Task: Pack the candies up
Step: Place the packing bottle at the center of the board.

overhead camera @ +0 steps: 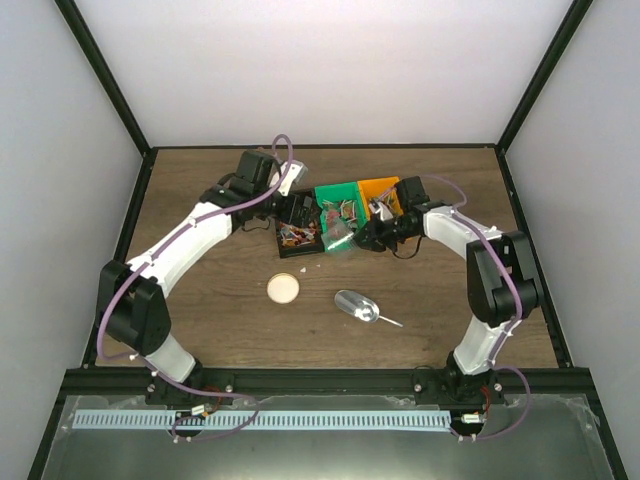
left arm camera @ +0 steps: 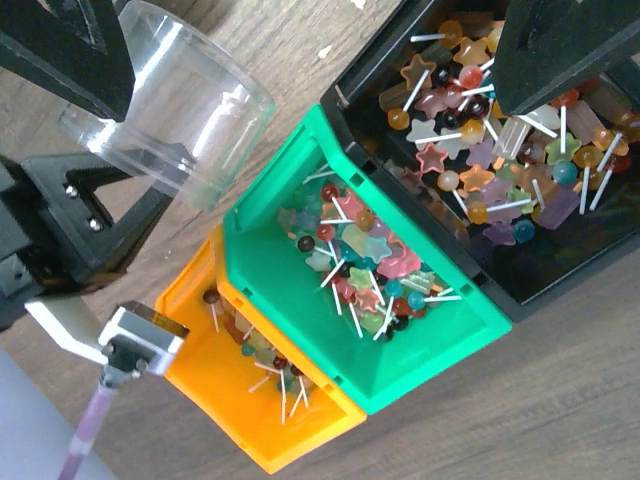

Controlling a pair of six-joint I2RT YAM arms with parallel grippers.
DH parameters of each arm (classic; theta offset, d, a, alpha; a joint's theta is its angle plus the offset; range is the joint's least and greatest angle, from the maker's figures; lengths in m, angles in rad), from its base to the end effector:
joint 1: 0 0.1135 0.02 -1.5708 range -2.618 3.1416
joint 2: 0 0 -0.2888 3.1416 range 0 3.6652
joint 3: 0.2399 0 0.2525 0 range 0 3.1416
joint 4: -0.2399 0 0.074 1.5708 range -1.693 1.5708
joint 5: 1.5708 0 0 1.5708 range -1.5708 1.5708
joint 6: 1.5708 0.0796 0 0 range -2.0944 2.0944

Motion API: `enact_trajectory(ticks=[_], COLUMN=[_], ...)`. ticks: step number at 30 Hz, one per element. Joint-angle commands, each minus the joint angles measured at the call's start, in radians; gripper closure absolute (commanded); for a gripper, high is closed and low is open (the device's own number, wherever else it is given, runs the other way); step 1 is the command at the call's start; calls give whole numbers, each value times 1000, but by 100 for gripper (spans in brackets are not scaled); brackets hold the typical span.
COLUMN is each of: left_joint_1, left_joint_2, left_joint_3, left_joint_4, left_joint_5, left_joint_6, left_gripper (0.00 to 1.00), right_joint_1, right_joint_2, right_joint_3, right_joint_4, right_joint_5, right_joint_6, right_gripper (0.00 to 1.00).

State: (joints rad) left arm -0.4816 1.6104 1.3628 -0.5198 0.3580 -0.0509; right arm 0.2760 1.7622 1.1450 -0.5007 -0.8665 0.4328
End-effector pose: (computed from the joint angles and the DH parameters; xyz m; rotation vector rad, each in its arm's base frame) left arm 0.3335 -0.2058 0.2970 0.6847 2.2774 -0.6789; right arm 0.3343 0.1577 0.1911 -0.0752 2.7090 1.3845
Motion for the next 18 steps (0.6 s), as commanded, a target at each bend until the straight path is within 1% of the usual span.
enact_trajectory(ticks=[1,7,12,18], left_joint_1=[-5,-6,-10,-12], left_joint_2=[-16,-3,3,-4], left_joint_3=[-7,-8,-9,-5], left_joint_4=[54,68,73,76], left_joint_5=[-21,-24,-53,-70], left_joint_6=[-41,-61,-60,-59], left_gripper=[0,0,0,0], right_joint_1=[-5,-1,16,60], right_joint_2=[-81,-158,-172,-179], right_joint_3=[-33,-44,-48,-57], right_joint_4=[-33,-66,-121,-144], right_joint_5=[184,395,578,714], right_joint_6=[-55,-91,-142,-158], right_gripper=[99,99,98,97])
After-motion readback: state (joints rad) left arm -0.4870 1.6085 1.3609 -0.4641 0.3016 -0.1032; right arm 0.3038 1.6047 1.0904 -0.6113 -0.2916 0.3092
